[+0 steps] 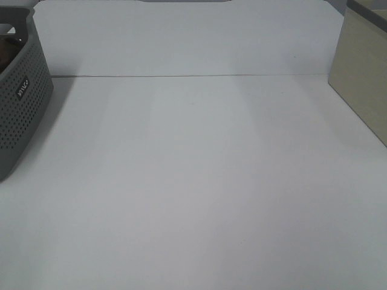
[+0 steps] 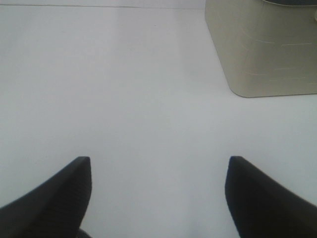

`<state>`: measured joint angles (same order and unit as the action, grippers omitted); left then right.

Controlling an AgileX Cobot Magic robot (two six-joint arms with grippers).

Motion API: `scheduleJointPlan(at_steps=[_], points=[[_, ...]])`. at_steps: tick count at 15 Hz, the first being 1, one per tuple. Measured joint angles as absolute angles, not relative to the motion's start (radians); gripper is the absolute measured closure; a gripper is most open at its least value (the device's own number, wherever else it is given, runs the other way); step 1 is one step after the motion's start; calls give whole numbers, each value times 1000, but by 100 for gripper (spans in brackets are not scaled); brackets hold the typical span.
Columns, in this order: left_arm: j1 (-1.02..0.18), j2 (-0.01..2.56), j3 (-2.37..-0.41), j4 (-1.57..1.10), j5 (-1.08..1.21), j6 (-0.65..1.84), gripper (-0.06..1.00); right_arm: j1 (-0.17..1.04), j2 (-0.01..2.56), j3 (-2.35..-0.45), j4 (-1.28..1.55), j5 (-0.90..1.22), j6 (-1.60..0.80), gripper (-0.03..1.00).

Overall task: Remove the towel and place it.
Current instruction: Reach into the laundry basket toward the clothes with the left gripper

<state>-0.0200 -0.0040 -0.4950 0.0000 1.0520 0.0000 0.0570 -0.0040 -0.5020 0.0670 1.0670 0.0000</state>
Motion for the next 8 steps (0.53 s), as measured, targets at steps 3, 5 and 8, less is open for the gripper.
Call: scheduleJointPlan(at_steps=[3,5,8], points=[[-20,-4,-495,0,1052,0,-4,57,-4,-502,67,1067,0,24],[-20,-4,-495,0,1052,0,-4,57,-4,-502,67,1067,0,24],[-20,-4,-495,0,1052,0,-4,57,-4,-502,67,1067,0,24]])
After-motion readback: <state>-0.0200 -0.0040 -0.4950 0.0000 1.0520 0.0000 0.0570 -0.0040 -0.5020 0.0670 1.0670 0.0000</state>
